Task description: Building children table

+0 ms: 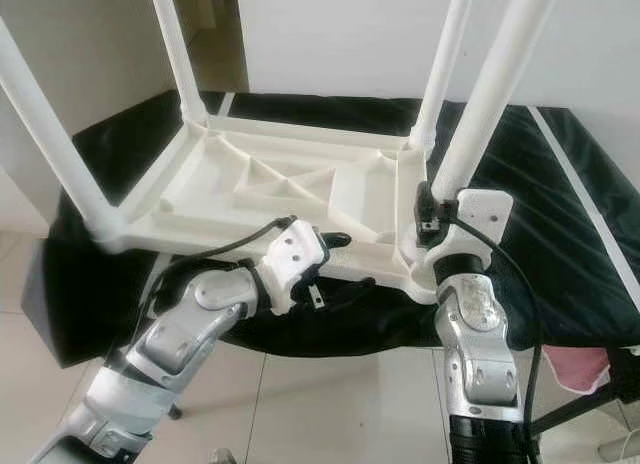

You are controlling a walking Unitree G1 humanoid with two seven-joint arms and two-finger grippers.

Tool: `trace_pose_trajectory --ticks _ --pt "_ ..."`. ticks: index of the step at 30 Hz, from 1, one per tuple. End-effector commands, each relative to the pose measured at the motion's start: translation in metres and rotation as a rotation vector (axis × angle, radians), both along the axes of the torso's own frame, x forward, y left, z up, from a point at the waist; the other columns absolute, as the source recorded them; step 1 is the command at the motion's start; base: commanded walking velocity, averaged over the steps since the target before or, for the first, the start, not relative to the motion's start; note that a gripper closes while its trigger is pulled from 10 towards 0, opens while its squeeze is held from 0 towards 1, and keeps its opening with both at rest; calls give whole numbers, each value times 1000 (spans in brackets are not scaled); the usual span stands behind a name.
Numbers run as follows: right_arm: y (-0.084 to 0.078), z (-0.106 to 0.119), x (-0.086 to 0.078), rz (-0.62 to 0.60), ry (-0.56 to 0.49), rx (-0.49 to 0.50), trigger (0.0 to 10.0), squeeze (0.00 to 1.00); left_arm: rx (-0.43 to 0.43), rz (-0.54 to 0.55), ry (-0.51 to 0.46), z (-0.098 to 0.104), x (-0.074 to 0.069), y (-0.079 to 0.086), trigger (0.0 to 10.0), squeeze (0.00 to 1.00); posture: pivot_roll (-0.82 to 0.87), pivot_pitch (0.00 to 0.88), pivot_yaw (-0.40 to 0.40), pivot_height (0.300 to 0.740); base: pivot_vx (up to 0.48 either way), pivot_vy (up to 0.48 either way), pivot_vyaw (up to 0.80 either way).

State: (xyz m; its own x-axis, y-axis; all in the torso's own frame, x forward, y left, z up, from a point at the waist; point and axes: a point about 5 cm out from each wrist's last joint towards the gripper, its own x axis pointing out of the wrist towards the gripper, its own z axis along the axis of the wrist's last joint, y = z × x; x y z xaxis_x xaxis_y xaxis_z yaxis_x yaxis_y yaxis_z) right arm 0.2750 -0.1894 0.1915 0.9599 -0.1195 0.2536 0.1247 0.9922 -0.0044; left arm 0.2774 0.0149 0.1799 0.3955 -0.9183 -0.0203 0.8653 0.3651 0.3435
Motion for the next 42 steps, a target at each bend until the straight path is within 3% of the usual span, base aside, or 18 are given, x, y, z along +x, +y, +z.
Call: trace_pose_trajectory --ticks 1,10,17,31,42 --pt "-1 -1 -3 -15 16 -18 10000 0 -2 69 -28 3 6 2 10000 0 -62 32 -11 740 0 0 0" --pt "-3 -17 -12 -57 78 -42 10000 0 -46 92 6 13 14 8 10000 0 -73 37 -7 740 0 0 0" --pt "-2 -30 -14 -60 112 -28 10000 0 -74 62 28 16 12 5 10000 0 -78 37 -5 740 0 0 0" --pt "1 -50 -30 -5 94 -124 10000 0 -77 47 47 16 9 3 10000 0 -74 42 -4 740 0 0 0" --pt "2 -55 -24 35 45 -111 10000 0 -80 44 49 17 9 2 10000 0 -74 43 5 740 0 0 0"
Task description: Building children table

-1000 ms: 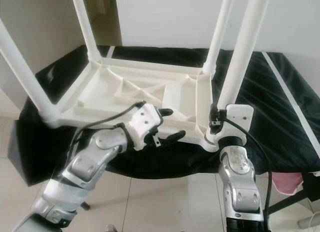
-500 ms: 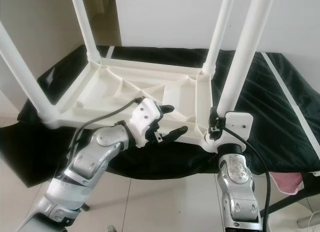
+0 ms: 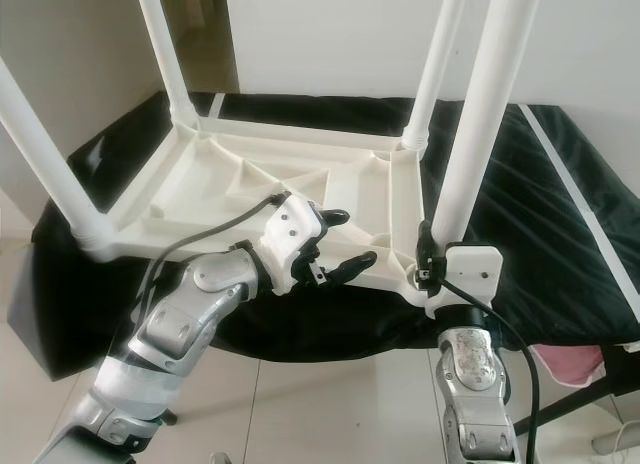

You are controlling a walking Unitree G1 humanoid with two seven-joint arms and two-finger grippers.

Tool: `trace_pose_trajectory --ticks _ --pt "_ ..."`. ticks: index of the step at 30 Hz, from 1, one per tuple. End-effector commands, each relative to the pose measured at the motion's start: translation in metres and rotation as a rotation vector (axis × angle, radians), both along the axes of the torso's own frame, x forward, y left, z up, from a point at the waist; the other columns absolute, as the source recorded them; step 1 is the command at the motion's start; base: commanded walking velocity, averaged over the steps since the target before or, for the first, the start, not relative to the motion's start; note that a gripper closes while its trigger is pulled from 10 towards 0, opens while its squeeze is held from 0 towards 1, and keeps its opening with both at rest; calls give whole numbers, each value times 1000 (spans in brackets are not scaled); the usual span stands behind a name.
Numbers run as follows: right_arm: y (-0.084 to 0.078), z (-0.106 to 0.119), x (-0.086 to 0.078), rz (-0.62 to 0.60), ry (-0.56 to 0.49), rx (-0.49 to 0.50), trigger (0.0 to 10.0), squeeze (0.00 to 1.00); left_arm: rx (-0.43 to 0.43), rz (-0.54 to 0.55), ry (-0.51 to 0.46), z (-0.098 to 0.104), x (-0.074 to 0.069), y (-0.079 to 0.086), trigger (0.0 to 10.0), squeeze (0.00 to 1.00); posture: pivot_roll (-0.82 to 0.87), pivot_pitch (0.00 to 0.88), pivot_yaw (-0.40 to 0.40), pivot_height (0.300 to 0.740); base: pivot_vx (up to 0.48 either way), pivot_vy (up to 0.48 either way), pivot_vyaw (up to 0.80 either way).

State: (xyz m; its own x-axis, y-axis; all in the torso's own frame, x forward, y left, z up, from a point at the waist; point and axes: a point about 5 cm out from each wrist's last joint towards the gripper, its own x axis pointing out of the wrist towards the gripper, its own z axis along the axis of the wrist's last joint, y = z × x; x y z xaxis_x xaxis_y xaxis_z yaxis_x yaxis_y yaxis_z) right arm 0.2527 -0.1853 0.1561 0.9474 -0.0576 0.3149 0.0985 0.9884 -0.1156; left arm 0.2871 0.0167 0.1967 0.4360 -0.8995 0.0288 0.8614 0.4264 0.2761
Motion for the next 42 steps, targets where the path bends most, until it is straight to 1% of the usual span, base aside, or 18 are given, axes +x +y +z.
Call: trace_pose_trajectory --ticks 1,7,9,12,19,20,21,22,24,25,27,28,33,35,36,39,42 --pt "-1 -19 1 2 96 3 10000 0 -5 -2 3 1 -1 1 10000 0 -70 44 4 740 0 0 0" --pt "0 -18 5 13 93 5 10000 0 -1 -3 -2 3 -1 1 10000 0 -62 44 1 740 0 0 0" --pt "6 -19 3 42 85 5 10000 0 -2 1 -3 4 -1 2 10000 0 -59 44 0 740 0 0 0" --pt "10 -21 1 68 76 -5 10000 0 -4 4 0 4 -1 3 10000 0 -62 44 5 740 0 0 0" --pt "10 -23 -3 105 51 -1 10000 0 -6 2 4 4 -2 3 10000 0 -62 42 4 740 0 0 0" --pt "5 -27 -4 90 70 28 10000 0 -6 3 3 4 -2 2 10000 0 -61 40 3 740 0 0 0" --pt "5 -27 -4 90 70 28 10000 0 -6 3 3 4 -2 2 10000 0 -61 40 3 740 0 0 0" --pt "2 -30 -5 81 80 50 10000 0 -6 3 3 4 -2 2 10000 0 -61 40 3 740 0 0 0" --pt "-8 -36 -5 39 105 115 10000 0 -8 3 2 5 -2 2 10000 0 -61 36 3 740 0 0 0" --pt "-8 -36 -5 39 105 115 10000 0 -8 3 2 5 -2 2 10000 0 -61 36 3 740 0 0 0" --pt "-11 -42 -3 29 131 166 10000 0 -9 1 3 5 -2 2 10000 0 -62 34 3 740 0 0 0" --pt "-11 -42 -3 29 131 166 10000 0 -9 1 3 5 -2 2 10000 0 -62 34 3 740 0 0 0" --pt "0 -44 -2 83 148 205 10000 0 -9 -2 4 5 -3 1 10000 0 -63 31 2 740 0 0 0" --pt "2 -44 -1 87 152 214 10000 0 -9 -3 4 5 -3 1 10000 0 -63 31 2 740 0 0 0" --pt "3 -47 2 85 195 249 10000 0 -9 -6 3 5 -4 1 10000 0 -63 29 1 740 0 0 0" --pt "3 -48 3 81 217 255 10000 0 -9 -6 3 5 -4 1 10000 0 -63 29 1 740 0 0 0" --pt "-1 -50 7 60 273 281 10000 0 -9 -9 3 6 -4 0 10000 0 -64 24 0 740 0 0 0"
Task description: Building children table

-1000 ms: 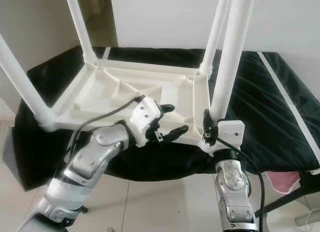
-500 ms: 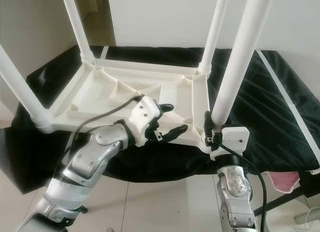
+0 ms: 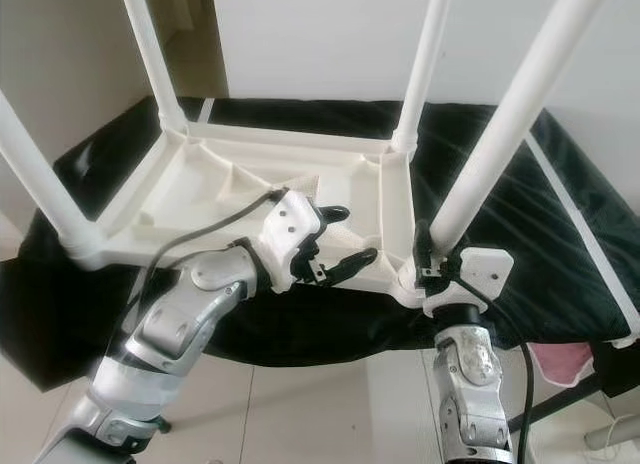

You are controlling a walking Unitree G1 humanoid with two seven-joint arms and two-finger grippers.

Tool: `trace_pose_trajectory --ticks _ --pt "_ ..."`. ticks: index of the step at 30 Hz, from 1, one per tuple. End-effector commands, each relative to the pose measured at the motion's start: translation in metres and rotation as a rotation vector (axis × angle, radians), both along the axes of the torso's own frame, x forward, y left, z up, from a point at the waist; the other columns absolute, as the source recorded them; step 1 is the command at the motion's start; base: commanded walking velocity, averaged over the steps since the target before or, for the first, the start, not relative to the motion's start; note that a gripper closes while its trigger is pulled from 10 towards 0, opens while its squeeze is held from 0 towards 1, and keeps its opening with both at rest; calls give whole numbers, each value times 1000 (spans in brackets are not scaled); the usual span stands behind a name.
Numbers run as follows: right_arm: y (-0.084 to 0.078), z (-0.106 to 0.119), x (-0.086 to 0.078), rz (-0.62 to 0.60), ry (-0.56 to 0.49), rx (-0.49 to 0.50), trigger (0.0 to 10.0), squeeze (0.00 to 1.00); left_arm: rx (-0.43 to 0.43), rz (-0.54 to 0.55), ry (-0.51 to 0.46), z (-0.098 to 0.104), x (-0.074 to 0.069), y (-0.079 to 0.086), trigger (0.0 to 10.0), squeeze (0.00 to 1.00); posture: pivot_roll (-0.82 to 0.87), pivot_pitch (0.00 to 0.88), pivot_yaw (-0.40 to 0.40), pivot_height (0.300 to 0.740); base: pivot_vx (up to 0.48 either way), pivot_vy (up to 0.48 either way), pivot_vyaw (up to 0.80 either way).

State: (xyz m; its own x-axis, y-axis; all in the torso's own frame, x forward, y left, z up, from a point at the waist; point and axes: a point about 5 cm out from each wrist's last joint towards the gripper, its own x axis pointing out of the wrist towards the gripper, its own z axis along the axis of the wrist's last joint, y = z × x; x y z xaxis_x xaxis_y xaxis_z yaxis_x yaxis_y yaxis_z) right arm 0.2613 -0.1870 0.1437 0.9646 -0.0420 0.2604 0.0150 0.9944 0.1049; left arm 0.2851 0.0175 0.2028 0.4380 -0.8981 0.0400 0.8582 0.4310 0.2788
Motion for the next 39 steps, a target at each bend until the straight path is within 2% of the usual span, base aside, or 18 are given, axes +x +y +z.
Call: trace_pose_trajectory --ticks 1,7,11,14,22,27,36,39 --pt "0 -38 -1 1 230 48 10000 0 -1 -11 11 -1 -2 0 10000 0 -64 24 0 740 0 0 0" --pt "1 -35 1 5 232 45 10000 0 -1 -12 10 0 -2 -1 10000 0 -64 20 -3 740 0 0 0" --pt "6 -34 -2 32 219 8 10000 0 -3 -13 11 0 -3 -2 10000 0 -62 19 -8 740 0 0 0" --pt "7 -35 -11 38 167 -49 10000 0 -4 -10 10 0 -3 -1 10000 0 -59 18 -12 740 0 0 0" --pt "8 -31 -17 31 93 -45 10000 0 -5 -6 11 0 -3 -1 10000 0 -63 19 -6 740 0 0 0" --pt "14 -23 -20 56 31 -219 10000 0 -7 -11 10 1 -3 -1 10000 0 -65 21 -1 740 0 0 0" --pt "19 -23 -22 102 12 -306 10000 0 -7 -9 12 2 -2 -1 10000 0 -64 27 0 740 0 0 0" --pt "18 -26 -22 110 24 -273 10000 0 -8 -5 12 2 -2 0 10000 0 -63 31 -1 740 0 0 0"
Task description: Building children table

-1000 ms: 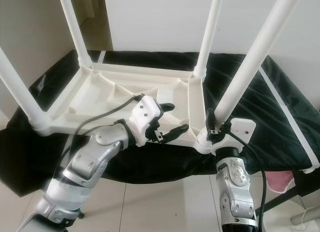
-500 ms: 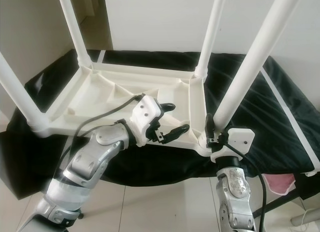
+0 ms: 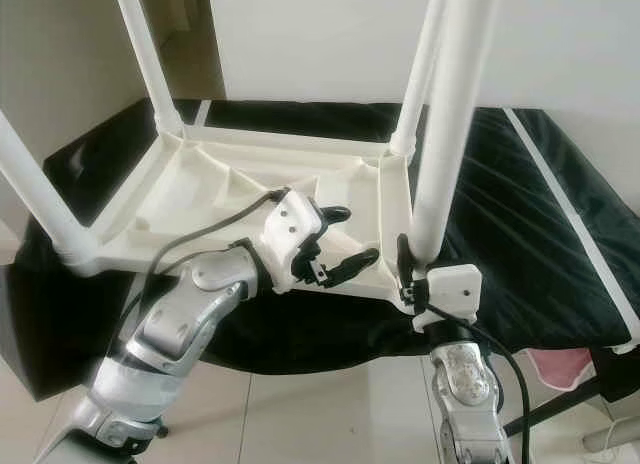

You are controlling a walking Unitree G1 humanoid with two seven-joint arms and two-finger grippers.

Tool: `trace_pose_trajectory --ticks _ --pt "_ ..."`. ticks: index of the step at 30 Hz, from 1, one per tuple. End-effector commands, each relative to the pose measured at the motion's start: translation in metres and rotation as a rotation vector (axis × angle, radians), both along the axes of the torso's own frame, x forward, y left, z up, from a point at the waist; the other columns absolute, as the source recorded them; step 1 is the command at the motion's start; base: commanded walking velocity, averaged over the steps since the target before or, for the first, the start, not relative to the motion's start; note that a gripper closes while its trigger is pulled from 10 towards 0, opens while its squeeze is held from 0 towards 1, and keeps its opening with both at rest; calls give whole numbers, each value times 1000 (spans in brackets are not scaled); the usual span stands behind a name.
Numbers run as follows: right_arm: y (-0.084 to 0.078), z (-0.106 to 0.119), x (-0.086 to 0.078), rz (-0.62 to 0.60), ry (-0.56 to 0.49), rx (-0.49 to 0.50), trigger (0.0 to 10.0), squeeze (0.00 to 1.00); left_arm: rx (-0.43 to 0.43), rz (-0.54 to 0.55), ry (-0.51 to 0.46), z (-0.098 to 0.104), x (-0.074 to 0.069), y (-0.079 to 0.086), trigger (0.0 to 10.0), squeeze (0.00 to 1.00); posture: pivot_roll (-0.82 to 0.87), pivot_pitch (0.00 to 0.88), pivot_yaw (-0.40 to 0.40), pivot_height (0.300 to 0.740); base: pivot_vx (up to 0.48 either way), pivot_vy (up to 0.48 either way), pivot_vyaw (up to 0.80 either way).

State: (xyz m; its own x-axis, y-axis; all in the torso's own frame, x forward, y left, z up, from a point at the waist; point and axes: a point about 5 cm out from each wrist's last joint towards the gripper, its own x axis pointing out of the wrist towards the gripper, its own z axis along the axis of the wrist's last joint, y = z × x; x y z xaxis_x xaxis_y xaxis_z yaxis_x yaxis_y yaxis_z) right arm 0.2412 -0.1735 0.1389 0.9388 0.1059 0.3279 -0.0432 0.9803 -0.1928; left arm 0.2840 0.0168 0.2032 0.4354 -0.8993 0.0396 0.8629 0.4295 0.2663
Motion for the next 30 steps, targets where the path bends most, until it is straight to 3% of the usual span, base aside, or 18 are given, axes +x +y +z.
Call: trace_pose_trajectory --ticks 1,6,15,21,26,30 --pt "5 -21 -2 32 110 19 10000 0 -3 -2 0 2 -1 1 10000 0 -63 31 -1 740 0 0 0" --pt "5 -25 1 51 189 209 10000 0 -4 4 2 2 -1 2 10000 0 -61 43 -3 740 0 0 0" --pt "4 -27 2 33 223 300 10000 0 -3 12 2 2 0 3 10000 0 -57 52 -4 740 0 0 0" --pt "-3 -29 4 -29 253 413 10000 0 -3 14 2 3 0 4 10000 0 -57 55 2 740 0 0 0" --pt "-5 -20 8 11 239 385 10000 0 -2 12 2 4 0 4 10000 0 -60 60 5 740 0 0 0" --pt "-7 -13 9 98 221 292 10000 0 -2 8 1 4 0 4 10000 0 -60 62 7 740 0 0 0"
